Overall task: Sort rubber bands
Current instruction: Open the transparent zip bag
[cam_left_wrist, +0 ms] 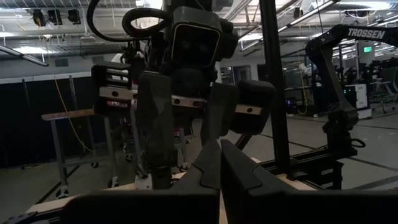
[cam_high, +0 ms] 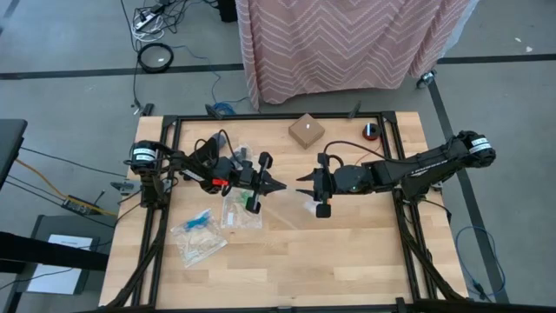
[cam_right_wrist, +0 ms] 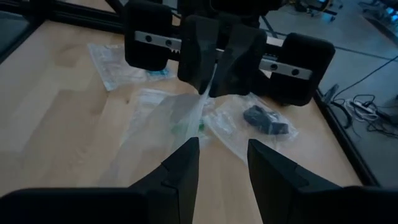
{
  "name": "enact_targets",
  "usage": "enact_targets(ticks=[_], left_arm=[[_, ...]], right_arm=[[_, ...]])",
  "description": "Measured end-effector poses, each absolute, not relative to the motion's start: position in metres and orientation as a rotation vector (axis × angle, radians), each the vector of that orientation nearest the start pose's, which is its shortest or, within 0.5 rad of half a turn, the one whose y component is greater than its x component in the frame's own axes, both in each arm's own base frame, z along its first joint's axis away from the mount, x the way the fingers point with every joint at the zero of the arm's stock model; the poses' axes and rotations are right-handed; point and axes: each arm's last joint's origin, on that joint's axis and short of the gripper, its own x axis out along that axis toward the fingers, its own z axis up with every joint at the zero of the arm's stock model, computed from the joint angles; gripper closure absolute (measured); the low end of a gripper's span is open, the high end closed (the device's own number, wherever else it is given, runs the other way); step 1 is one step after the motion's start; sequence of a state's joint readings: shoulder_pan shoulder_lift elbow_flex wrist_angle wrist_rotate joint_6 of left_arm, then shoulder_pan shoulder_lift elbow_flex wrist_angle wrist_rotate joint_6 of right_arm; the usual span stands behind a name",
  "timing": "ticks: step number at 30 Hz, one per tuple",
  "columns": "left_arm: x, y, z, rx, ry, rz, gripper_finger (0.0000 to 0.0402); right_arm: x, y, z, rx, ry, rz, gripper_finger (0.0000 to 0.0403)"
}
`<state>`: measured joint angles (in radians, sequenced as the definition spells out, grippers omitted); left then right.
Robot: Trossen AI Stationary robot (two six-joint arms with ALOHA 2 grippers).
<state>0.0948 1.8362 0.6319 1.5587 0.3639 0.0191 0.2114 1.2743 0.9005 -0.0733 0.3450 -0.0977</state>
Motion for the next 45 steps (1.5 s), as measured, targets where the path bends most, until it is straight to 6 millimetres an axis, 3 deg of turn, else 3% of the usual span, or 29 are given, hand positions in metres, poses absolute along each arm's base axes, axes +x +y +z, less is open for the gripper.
enact_targets(ticks=[16,27,36,45], left_arm=[[0.323,0.023,0.182,0.174,-0.332,-0.159,0.0397],[0.325,0.024,0.177,0.177,-0.278,-0.135,0.0397],[0.323,0.01,0.18,0.339,-0.332,-0.102,0.0399],[0.316,0.01,0.176,0.36,-0.335,-0.026,0.04]], right_arm=[[0.275,0.049,0.282,-0.128,0.422,-0.094,0.0274],[0.278,0.045,0.292,-0.185,0.33,-0.101,0.0276],[0.277,0.038,0.294,-0.208,0.33,-0.177,0.0277],[0.273,0.038,0.298,-0.184,0.314,-0.172,0.0277]])
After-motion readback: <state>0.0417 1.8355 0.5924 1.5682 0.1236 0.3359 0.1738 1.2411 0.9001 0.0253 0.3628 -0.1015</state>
